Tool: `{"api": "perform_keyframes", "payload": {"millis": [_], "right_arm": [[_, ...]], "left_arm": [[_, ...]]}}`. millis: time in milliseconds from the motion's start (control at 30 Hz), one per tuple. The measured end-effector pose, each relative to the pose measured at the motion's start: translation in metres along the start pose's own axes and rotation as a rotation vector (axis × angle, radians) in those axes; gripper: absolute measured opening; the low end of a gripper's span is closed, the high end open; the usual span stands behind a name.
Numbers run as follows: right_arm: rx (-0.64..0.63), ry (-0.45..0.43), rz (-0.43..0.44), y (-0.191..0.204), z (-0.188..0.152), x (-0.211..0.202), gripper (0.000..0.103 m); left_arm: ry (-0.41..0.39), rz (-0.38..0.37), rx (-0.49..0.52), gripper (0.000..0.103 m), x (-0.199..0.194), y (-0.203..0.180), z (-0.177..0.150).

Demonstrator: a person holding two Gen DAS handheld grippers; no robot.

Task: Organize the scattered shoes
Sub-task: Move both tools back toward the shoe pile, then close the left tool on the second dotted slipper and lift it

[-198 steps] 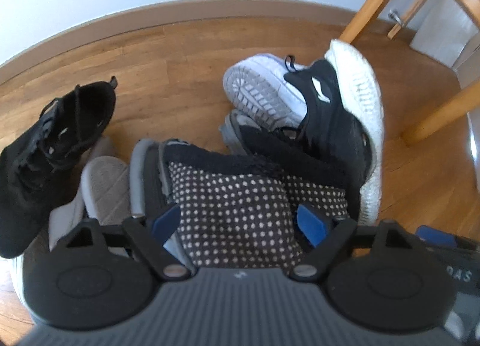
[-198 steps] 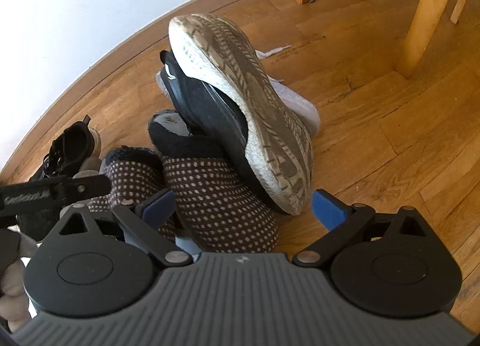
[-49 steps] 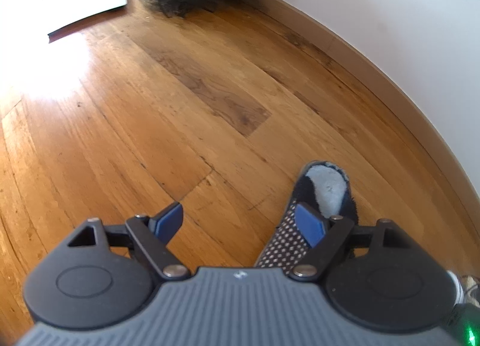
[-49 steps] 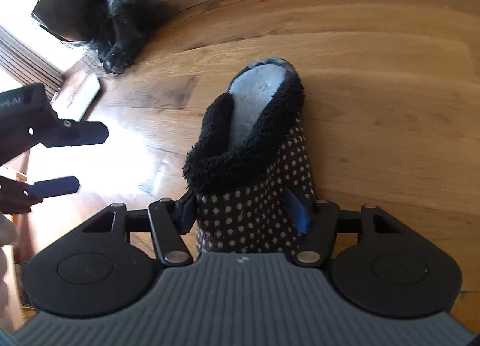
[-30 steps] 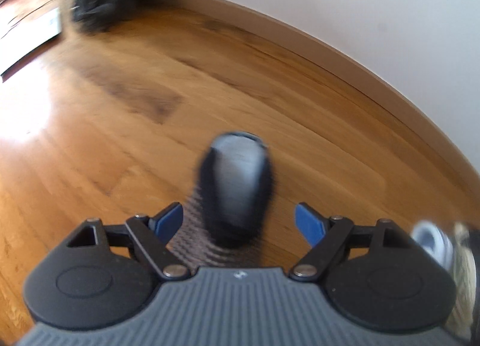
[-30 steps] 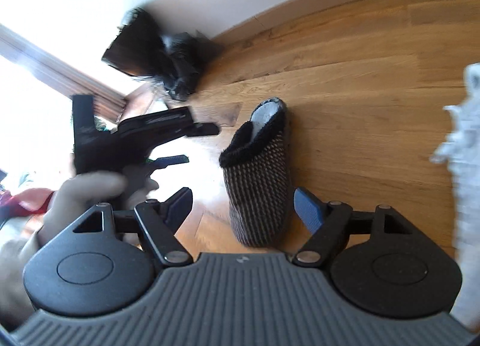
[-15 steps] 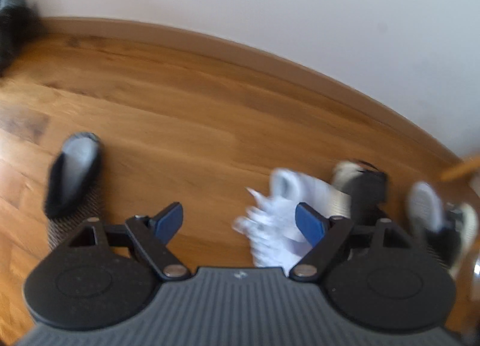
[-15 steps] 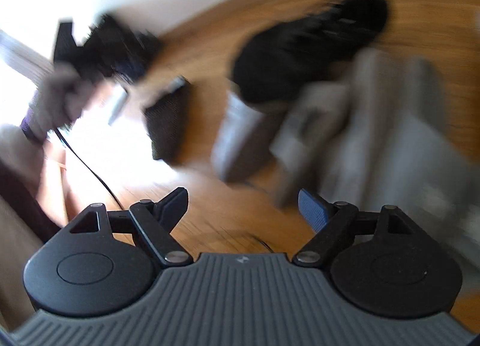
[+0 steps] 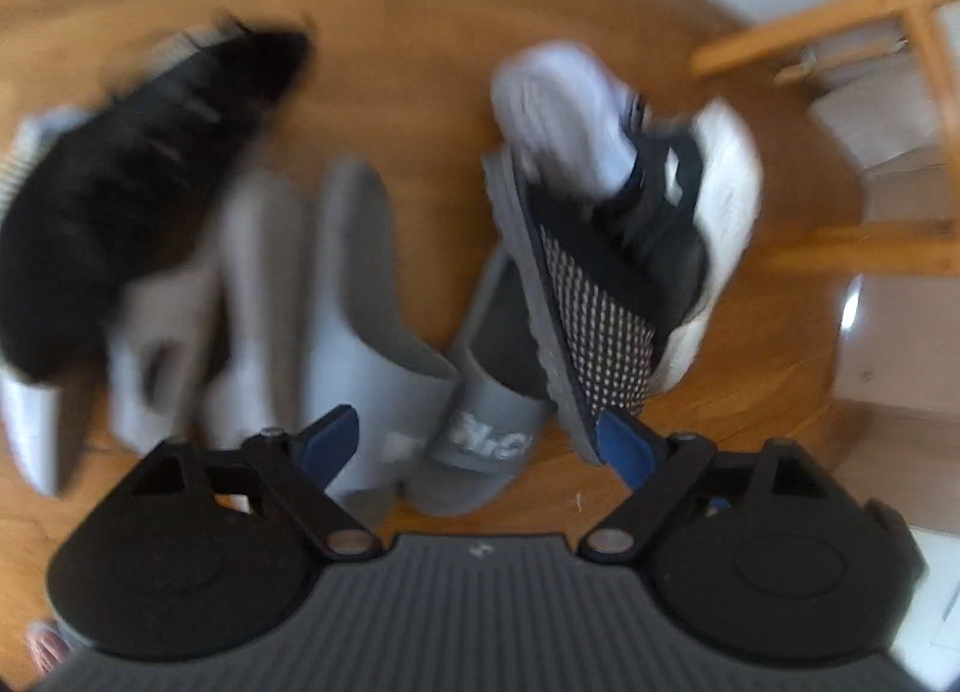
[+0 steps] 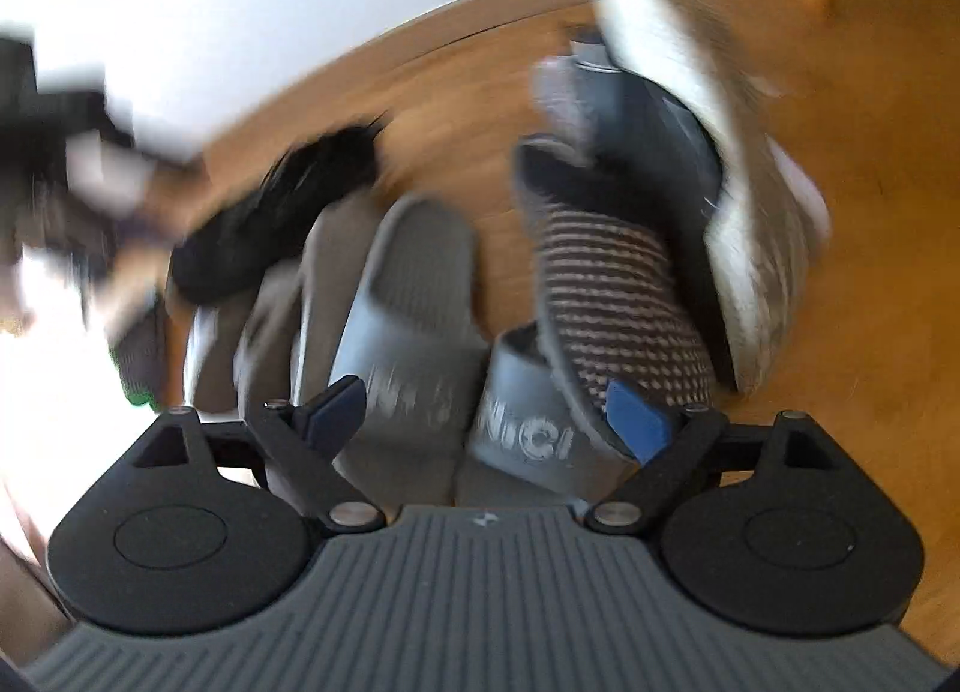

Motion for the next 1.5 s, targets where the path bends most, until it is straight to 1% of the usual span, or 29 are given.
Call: {"api": "perform_keyframes", "payload": {"millis": [33,67,133,200,267,333,467,600,700,733,767,800,867,933,1067,1300,1400,1500], "right_arm": [[0.061,0.007,0.017,-0.011,-0.003,0.002,0.089],[0.085,0.005,0.018,-0.02,-0.004,0.001,0.089],[0.086,0.001,0.026,-0.029,-0.007,-0.002,0.089],[0.093,0.007,0.039,-0.034,-0.012,-0.003,0.089],[0.104,0.028,0.046,-0.044,-0.019,-0.001,0.089],[0.115,0.06,0.046,-0.052,-0.027,0.002,0.089],[0.12,0.085,0.06,-0.058,-0.032,0.004,0.09],[0.137,0.092,0.084,-0.061,-0.029,0.006,0.09],[0.136,0.095,0.083,-0.067,-0.028,0.006,0.09],[0.138,0.096,0.082,-0.069,-0.027,0.006,0.09],[0.141,0.097,0.081,-0.07,-0.028,0.007,0.09],[0.144,0.098,0.082,-0.071,-0.028,0.007,0.09],[0.149,0.095,0.084,-0.072,-0.028,0.008,0.09],[0.148,0.091,0.085,-0.073,-0.027,0.008,0.09],[0.149,0.087,0.085,-0.074,-0.024,0.01,0.09],[0.13,0.059,0.102,-0.068,-0.012,0.01,0.09],[0.127,0.047,0.124,-0.061,-0.004,0.013,0.09],[0.109,0.037,0.168,-0.048,0.004,0.015,0.09]], "left_arm": [[0.011,-0.001,-0.022,0.086,0.01,-0.001,0.0],[0.024,-0.006,-0.055,0.086,0.024,-0.004,-0.002],[0.03,-0.033,-0.095,0.086,0.052,-0.015,-0.003],[0.02,-0.054,-0.092,0.086,0.071,-0.026,-0.001],[-0.001,-0.037,-0.058,0.086,0.081,-0.031,0.0],[-0.017,-0.04,-0.053,0.086,0.085,-0.034,0.0],[0.0,-0.078,-0.151,0.086,0.095,-0.036,0.004],[0.008,-0.103,-0.19,0.087,0.104,-0.04,0.007],[-0.002,-0.143,-0.206,0.086,0.111,-0.043,0.008],[-0.012,-0.165,-0.213,0.079,0.114,-0.044,0.008],[-0.02,-0.18,-0.219,0.066,0.115,-0.044,0.007],[-0.026,-0.186,-0.225,0.063,0.115,-0.043,0.007],[-0.037,-0.197,-0.237,0.049,0.114,-0.041,0.005],[-0.053,-0.195,-0.244,0.044,0.109,-0.037,0.004],[-0.081,-0.18,-0.239,0.042,0.095,-0.03,0.004],[-0.089,-0.203,-0.284,0.042,0.064,-0.013,0.0],[-0.1,-0.212,-0.291,0.042,0.05,-0.006,-0.001],[-0.106,-0.219,-0.283,0.042,0.033,0.002,-0.005]]}}
Point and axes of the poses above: each gripper's, at about its wrist camera, not at the fingertips, and x roughly the way its jaws point, y to its left, z to its top, the point moved 10 cm from there along x, roughly the way its jaws point, and after that the axes turned 9 degrees about -y, right-handed, at the moved point
